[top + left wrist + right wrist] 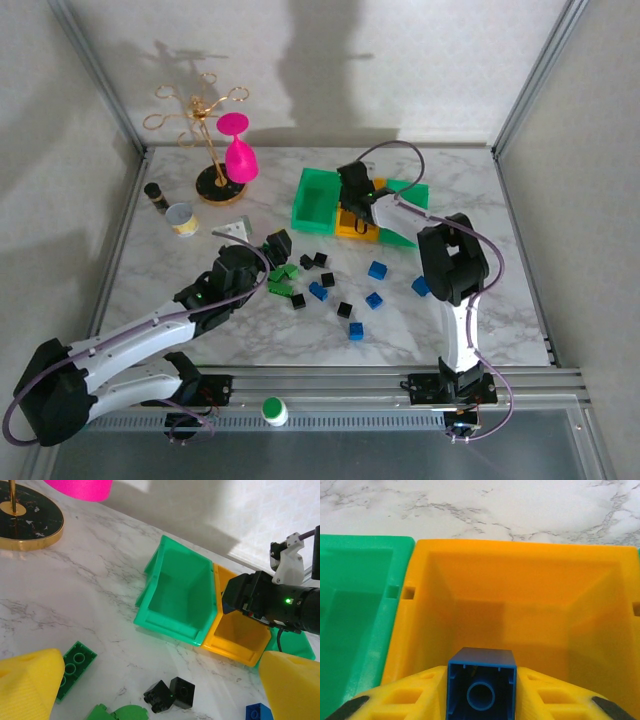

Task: Sort the legos into containers by color
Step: Place the lego in the container.

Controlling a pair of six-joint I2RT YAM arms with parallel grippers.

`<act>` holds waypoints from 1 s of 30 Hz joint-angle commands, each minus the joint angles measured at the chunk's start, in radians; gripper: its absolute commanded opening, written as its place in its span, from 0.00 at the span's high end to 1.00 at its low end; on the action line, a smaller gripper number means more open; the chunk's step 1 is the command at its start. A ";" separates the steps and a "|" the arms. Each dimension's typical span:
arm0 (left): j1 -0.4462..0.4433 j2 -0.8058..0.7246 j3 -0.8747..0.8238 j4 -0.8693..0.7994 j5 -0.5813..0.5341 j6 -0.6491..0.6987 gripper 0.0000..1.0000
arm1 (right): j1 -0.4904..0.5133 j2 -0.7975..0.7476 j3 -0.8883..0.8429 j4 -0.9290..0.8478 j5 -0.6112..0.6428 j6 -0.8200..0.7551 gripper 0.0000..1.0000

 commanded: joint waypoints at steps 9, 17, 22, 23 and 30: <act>0.017 0.013 0.031 0.024 0.006 -0.023 0.00 | -0.008 0.054 0.044 0.027 0.000 -0.015 0.59; 0.017 0.001 0.029 0.017 0.010 -0.032 0.00 | -0.007 0.012 0.037 0.022 0.017 -0.014 0.55; 0.017 -0.017 0.037 -0.001 0.016 -0.034 0.00 | -0.008 -0.041 0.037 0.014 0.011 -0.015 0.54; 0.017 -0.021 0.038 -0.003 0.017 -0.034 0.00 | -0.008 -0.055 0.032 0.015 0.010 -0.015 0.54; 0.017 -0.059 0.036 -0.028 0.021 -0.045 0.00 | -0.004 -0.167 -0.027 0.023 -0.032 0.004 0.54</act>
